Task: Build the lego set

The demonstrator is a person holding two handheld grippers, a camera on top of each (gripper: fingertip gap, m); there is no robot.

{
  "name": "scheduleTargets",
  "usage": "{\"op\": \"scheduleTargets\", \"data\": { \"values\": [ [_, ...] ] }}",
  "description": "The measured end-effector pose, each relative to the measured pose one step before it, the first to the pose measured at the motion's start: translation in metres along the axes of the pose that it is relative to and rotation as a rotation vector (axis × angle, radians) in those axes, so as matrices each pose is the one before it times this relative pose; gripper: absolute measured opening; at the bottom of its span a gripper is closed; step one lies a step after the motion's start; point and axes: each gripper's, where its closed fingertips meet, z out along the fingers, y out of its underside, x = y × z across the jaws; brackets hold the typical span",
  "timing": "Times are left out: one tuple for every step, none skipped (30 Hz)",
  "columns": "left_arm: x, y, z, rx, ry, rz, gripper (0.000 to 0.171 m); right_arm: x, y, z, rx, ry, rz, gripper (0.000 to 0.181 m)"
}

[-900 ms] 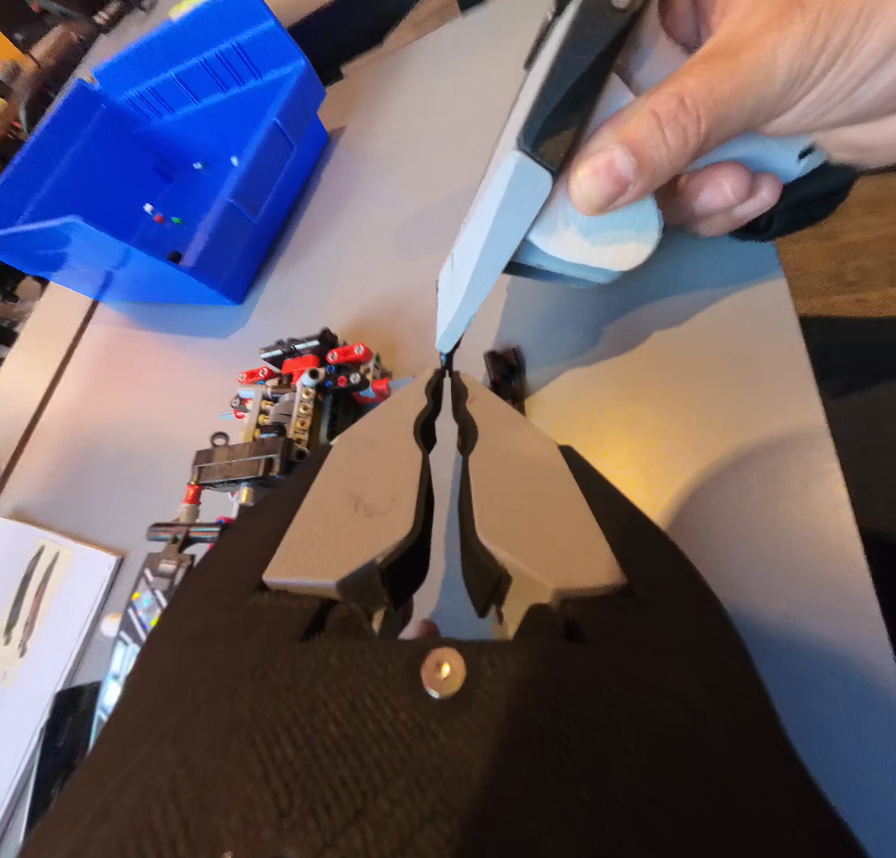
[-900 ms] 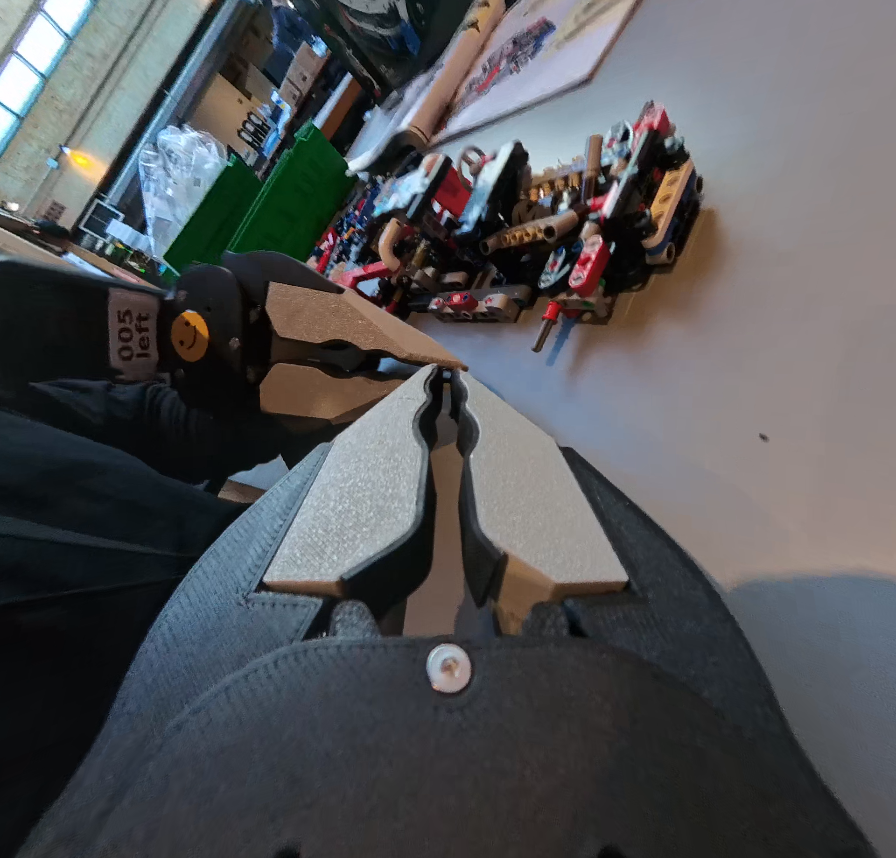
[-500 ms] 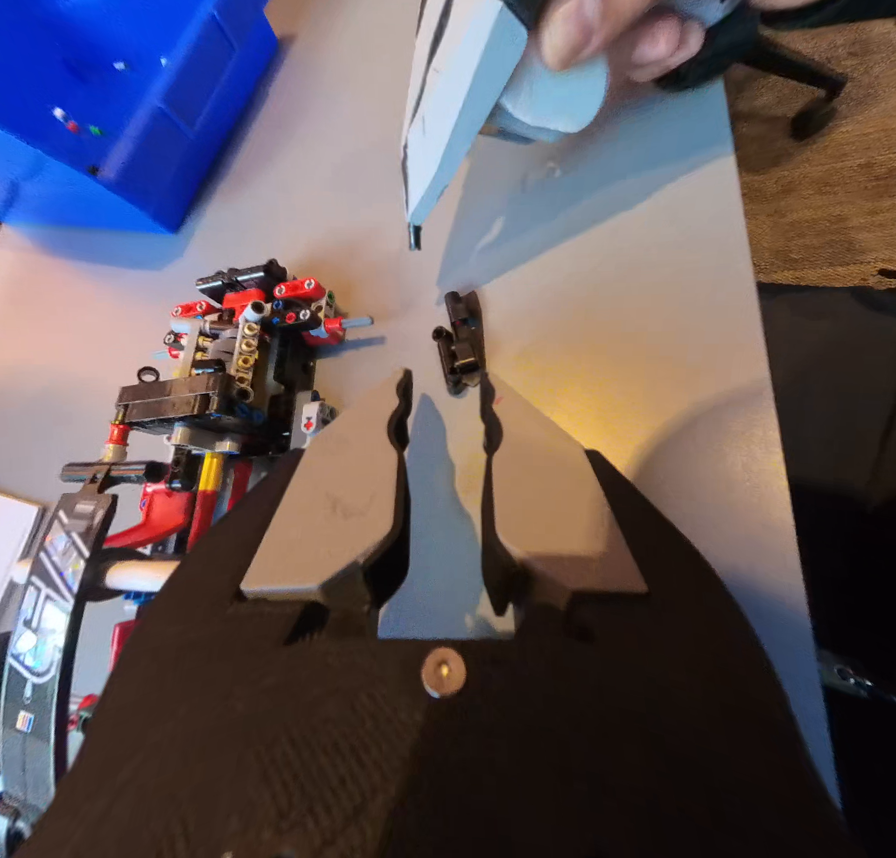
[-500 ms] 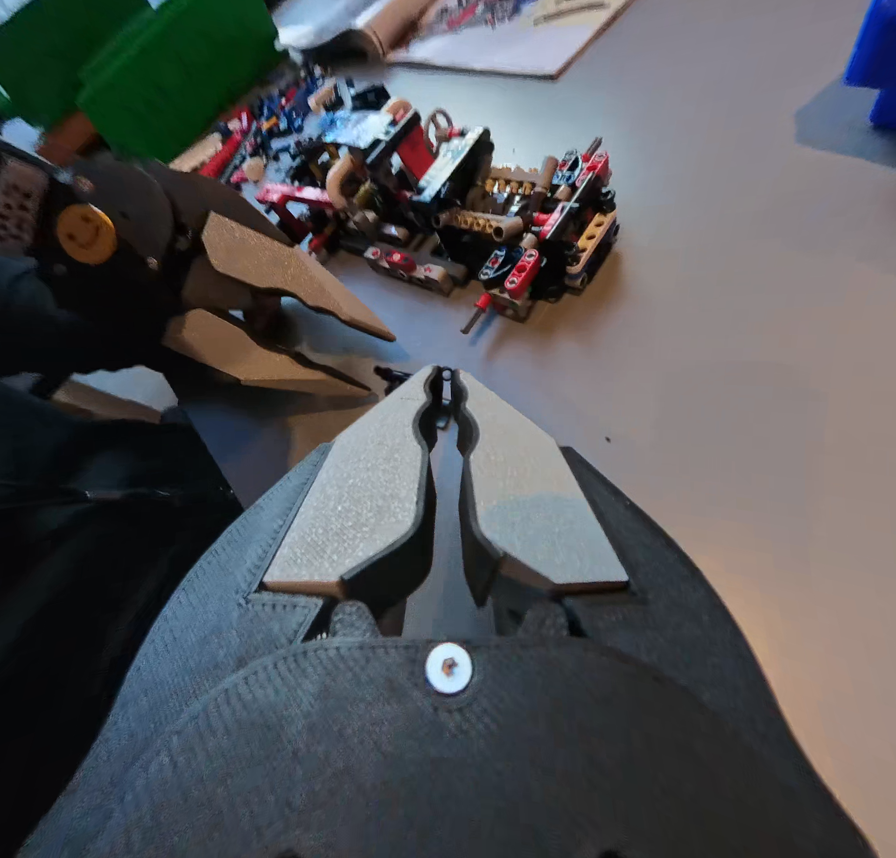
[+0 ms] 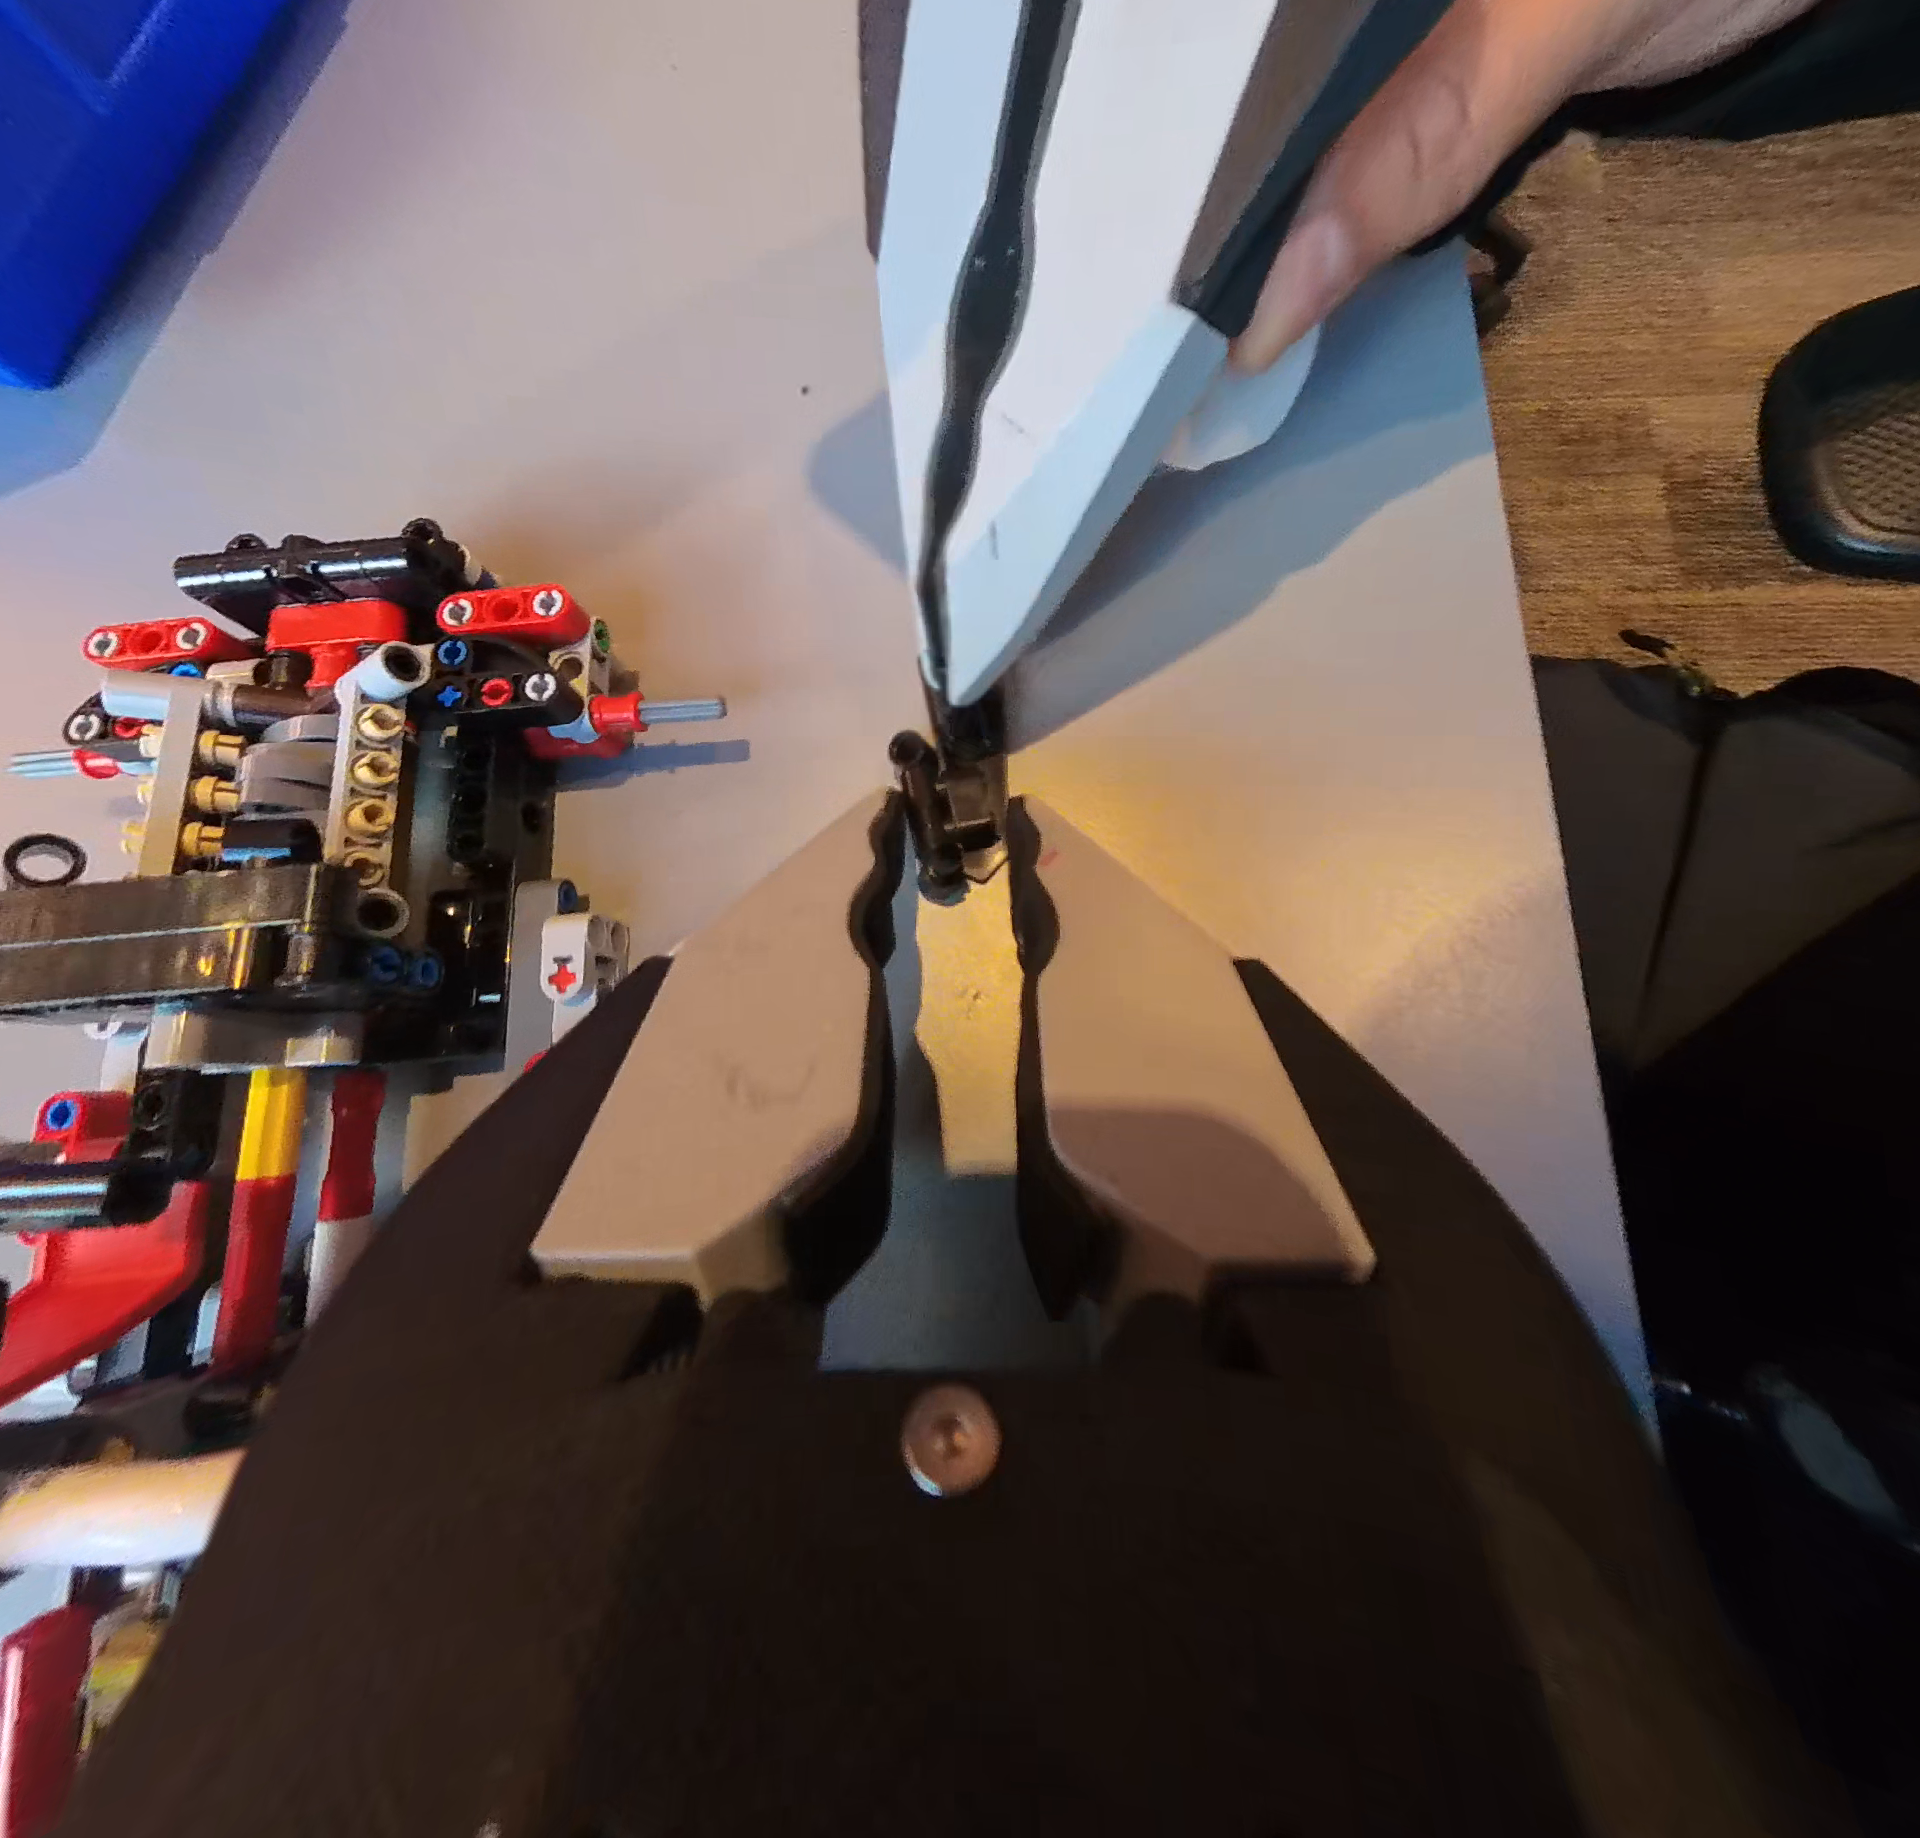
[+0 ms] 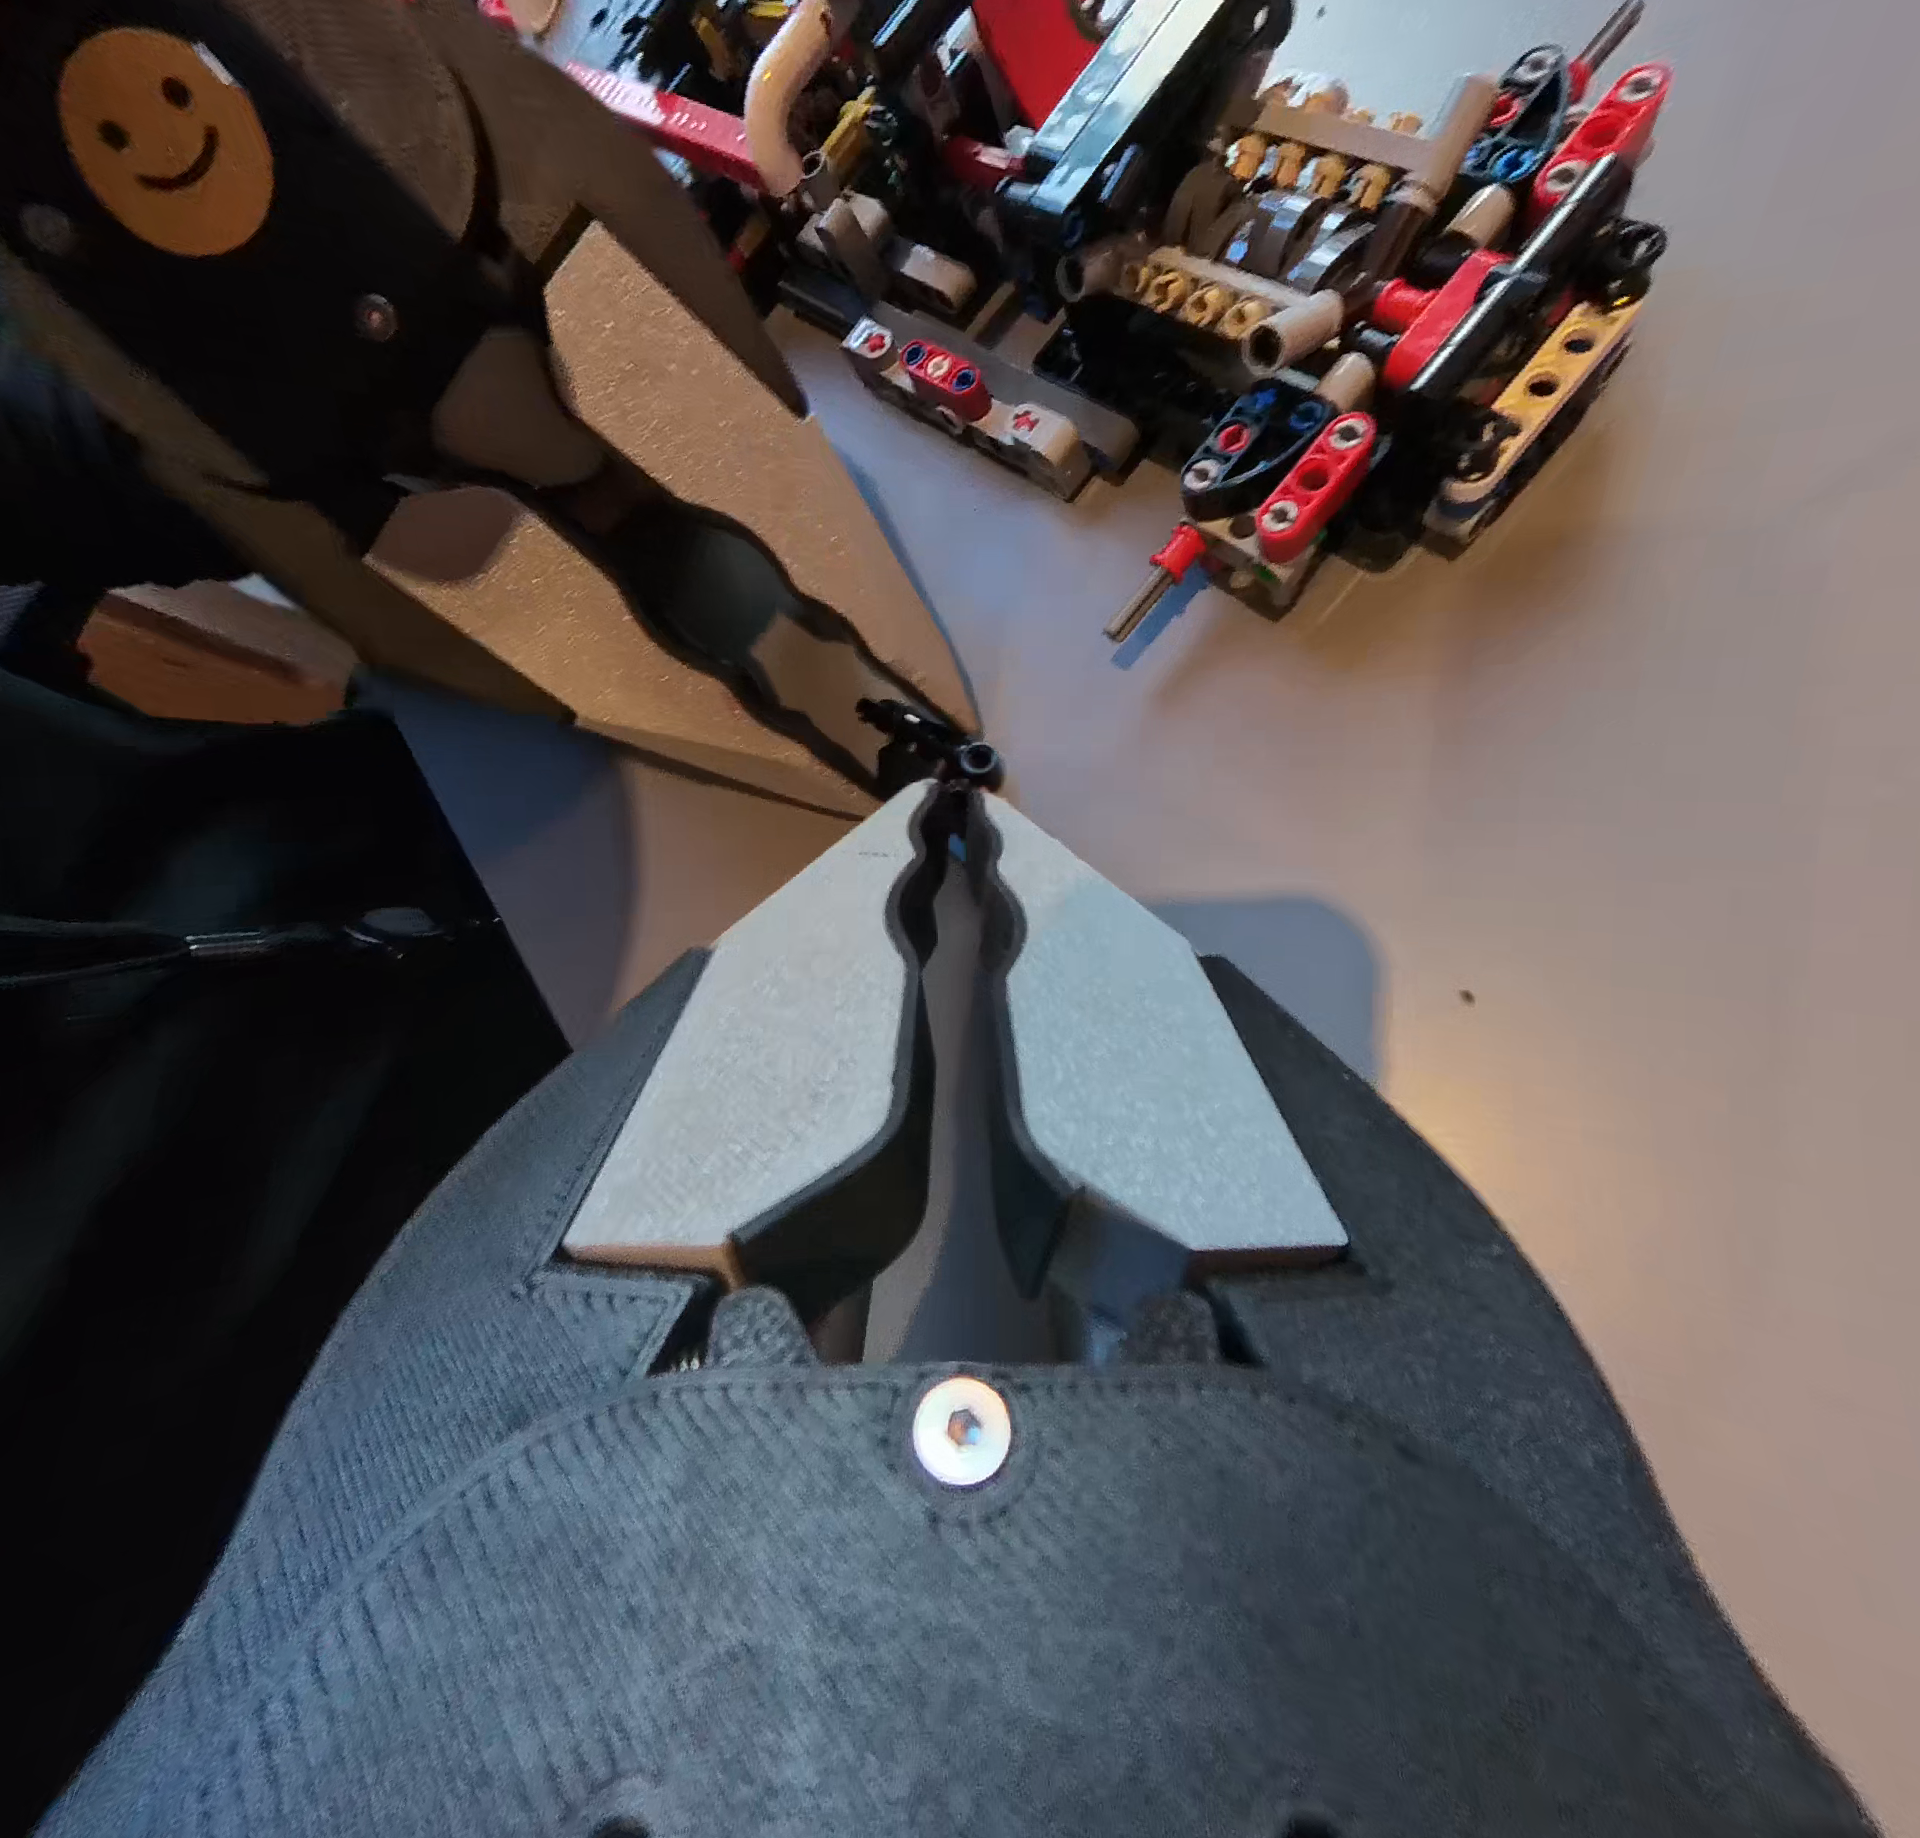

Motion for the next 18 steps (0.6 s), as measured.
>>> {"op": "scheduleTargets", "data": {
  "values": [
    [0.00074,-0.00003,-0.00002,0.00100,0.0134,0.0125,0.016,-0.00223,0.00091,-0.00030,-0.0037,-0.0052,-0.0022,0.000],
    [0.00112,-0.00009,0.00000,0.00116,0.0143,0.0122,0.016,-0.00096,-0.00117,-0.00104,0.0044,-0.0006,-0.0051,0.000],
    [0.00087,-0.00018,0.00012,0.00110,0.0118,0.0085,0.016,0.00055,-0.00234,-0.00143,0.0039,0.0034,-0.0057,0.000],
    [0.00035,-0.00003,0.00005,0.00021,0.0075,0.0027,0.016,0.00182,-0.00246,-0.00121,-0.0018,0.0085,-0.0084,0.000],
    [0.00041,-0.00017,0.00019,0.00028,0.0070,0.0014,0.016,0.00215,-0.00211,-0.00068,-0.0082,0.0109,-0.0138,0.000],
    [0.00054,-0.00031,0.00028,0.00070,0.0065,0.0049,0.016,0.00146,-0.00074,0.00034,-0.0207,0.0088,-0.0193,0.000],
    [0.00028,-0.00018,0.00029,0.00065,0.0053,0.0044,0.016,0.00075,0.00064,0.00127,-0.0327,0.0089,-0.0249,0.000],
    [0.00025,-0.00014,0.00012,0.00064,0.0049,0.0007,0.016,0.00068,0.00132,0.00153,-0.0375,0.0148,-0.0327,0.000],
    [0.00016,-0.00006,0.00004,0.00058,0.0038,-0.0006,0.016,0.00083,0.00145,0.00148,-0.0387,0.0170,-0.0371,0.000],
    [0.00008,0.00000,-0.00001,0.00034,0.0020,-0.0003,0.016,0.00039,0.00024,0.00106,-0.0314,0.0125,-0.0331,0.000],
    [0.00005,0.00002,0.00010,0.00039,0.0006,0.0006,0.016,-0.00043,-0.00043,0.00037,-0.0258,0.0022,-0.0243,0.000],
    [0.00005,-0.00001,-0.00002,0.00021,-0.0006,0.0010,0.016,-0.00022,0.00022,0.00021,-0.0297,-0.0011,-0.0193,0.000],
    [-0.00003,-0.00001,-0.00002,0.00026,-0.0010,0.0012,0.017,-0.00019,0.00029,-0.00006,-0.0275,-0.0009,-0.0201,0.000],
    [0.00013,-0.00006,0.00002,0.00026,-0.0011,0.0018,0.017,-0.00115,0.00050,0.00022,-0.0275,-0.0067,-0.0214,0.000],
    [-0.00002,0.00001,-0.00004,0.00040,0.0001,0.0001,0.016,-0.00121,0.00082,0.00029,-0.0294,-0.0063,-0.0209,0.000],
    [0.00006,0.00007,-0.00006,0.00011,0.0022,-0.0025,0.016,-0.00013,0.00018,0.00020,-0.0242,0.0014,-0.0178,0.000],
    [0.00004,0.00002,0.00002,-0.00017,0.0030,-0.0033,0.016,0.00038,-0.00049,0.00017,-0.0166,0.0027,-0.0127,0.000],
    [-0.00003,0.00006,-0.00004,0.00002,0.0028,-0.0029,0.016,0.00025,-0.00039,0.00044,-0.0155,0.0007,-0.0088,0.000]
  ]
}}
